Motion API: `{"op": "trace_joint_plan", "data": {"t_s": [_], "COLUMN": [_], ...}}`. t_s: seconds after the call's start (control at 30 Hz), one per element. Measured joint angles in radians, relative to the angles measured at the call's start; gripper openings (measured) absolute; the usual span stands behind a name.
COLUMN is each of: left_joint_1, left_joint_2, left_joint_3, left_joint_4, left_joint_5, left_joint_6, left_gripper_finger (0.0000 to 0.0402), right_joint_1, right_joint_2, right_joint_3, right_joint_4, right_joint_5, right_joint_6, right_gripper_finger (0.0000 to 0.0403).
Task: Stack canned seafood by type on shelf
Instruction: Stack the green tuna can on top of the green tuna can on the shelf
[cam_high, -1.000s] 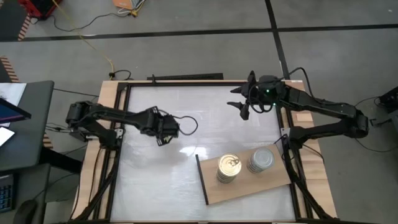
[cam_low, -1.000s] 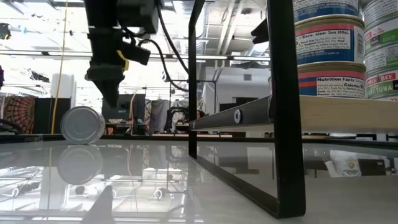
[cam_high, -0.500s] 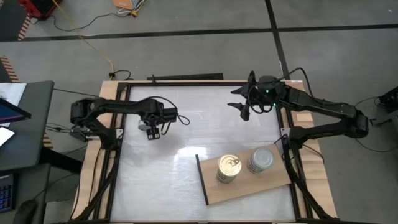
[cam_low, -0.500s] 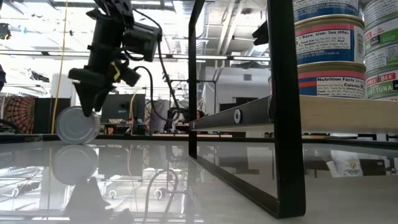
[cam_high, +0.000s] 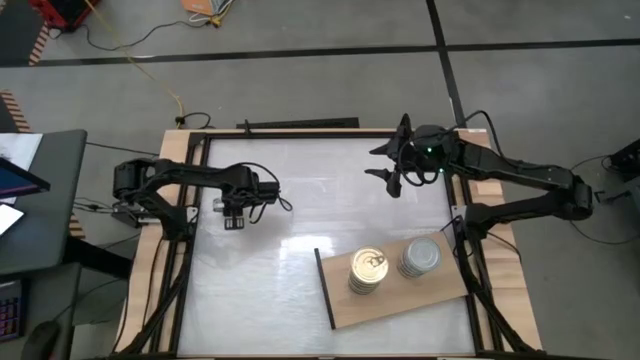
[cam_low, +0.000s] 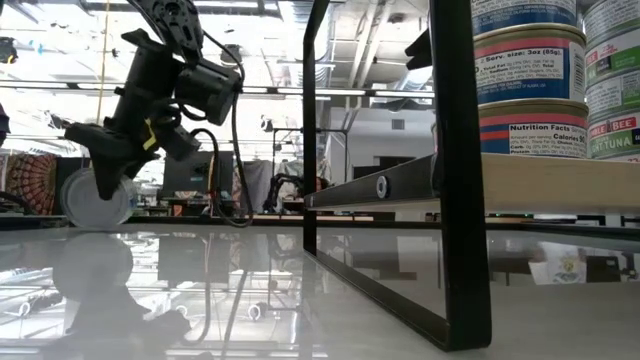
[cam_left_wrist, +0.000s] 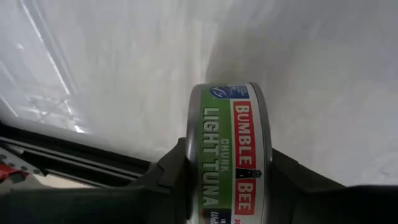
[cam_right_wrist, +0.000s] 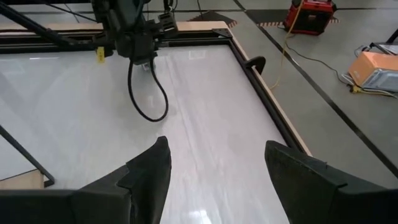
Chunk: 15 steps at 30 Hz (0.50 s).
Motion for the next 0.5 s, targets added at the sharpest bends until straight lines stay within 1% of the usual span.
{"op": "trace_joint_plan", "data": {"t_s": [0.17, 0.3, 0.4, 0.5], "left_joint_1": [0.0, 0.0, 0.001, 0.0], "left_joint_2": [-0.008, -0.063, -0.138, -0.209], "left_joint_3": [0.029, 0.109, 0.183, 0.241], "left_joint_4": [-0.012, -0.02, 0.056, 0.214], "left_joint_5": [0.015, -0.046, -0.063, -0.034], "left_joint_6": [-0.011, -0.031, -0.058, -0.089], "left_gripper_finger": [0.0127, 0.0127, 0.0127, 0.0127], "right_joint_1": [0.0, -0.004, -0.021, -0.032], "right_joint_2": [0.0, -0.009, -0.045, -0.08], "right_joint_3": [0.0, -0.001, -0.001, -0.001], "right_joint_4": [-0.009, -0.034, -0.036, -0.037], "right_joint_5": [0.0, 0.0, 0.0, -0.001], "right_joint_6": [0.001, -0.033, -0.034, -0.02], "right_gripper_finger": [0.0285, 0.0285, 0.0285, 0.0285]}}
